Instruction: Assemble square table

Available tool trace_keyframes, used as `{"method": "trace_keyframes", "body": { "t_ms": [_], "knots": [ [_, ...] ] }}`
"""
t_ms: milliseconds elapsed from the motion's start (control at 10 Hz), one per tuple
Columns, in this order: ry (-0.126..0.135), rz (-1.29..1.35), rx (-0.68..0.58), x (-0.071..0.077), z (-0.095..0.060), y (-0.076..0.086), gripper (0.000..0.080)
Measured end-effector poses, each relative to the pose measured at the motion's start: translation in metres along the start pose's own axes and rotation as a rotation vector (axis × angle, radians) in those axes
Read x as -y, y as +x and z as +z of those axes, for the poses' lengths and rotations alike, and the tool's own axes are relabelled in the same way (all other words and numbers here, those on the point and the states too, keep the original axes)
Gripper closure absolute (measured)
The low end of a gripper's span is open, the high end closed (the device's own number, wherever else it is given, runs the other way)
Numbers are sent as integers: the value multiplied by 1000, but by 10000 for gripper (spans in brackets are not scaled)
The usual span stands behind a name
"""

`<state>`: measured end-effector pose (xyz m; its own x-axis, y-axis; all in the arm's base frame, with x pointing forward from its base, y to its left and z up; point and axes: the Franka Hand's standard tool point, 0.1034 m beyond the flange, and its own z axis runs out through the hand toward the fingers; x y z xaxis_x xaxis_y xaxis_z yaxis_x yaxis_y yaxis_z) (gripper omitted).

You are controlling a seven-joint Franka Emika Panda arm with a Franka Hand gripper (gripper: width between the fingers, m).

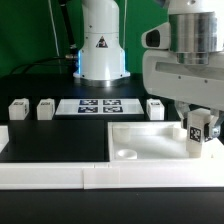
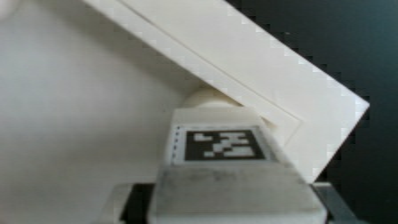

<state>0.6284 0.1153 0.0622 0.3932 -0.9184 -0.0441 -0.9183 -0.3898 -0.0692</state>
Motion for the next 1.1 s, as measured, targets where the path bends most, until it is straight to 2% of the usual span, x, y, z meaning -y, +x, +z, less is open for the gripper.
{"method": "trace_keyframes", "body": {
  "t_ms": [200, 400, 600, 800, 900, 1100],
  "knots": [
    [42, 380, 27, 2, 1, 0, 511],
    [45, 501, 45, 2, 0, 0, 511],
    [44, 479, 44, 2, 1, 0, 510],
    [61, 124, 12, 4, 1, 2, 195],
    [77, -83, -2, 5, 2, 5, 195],
    [75, -185, -7, 5, 2, 6, 152]
  ]
}}
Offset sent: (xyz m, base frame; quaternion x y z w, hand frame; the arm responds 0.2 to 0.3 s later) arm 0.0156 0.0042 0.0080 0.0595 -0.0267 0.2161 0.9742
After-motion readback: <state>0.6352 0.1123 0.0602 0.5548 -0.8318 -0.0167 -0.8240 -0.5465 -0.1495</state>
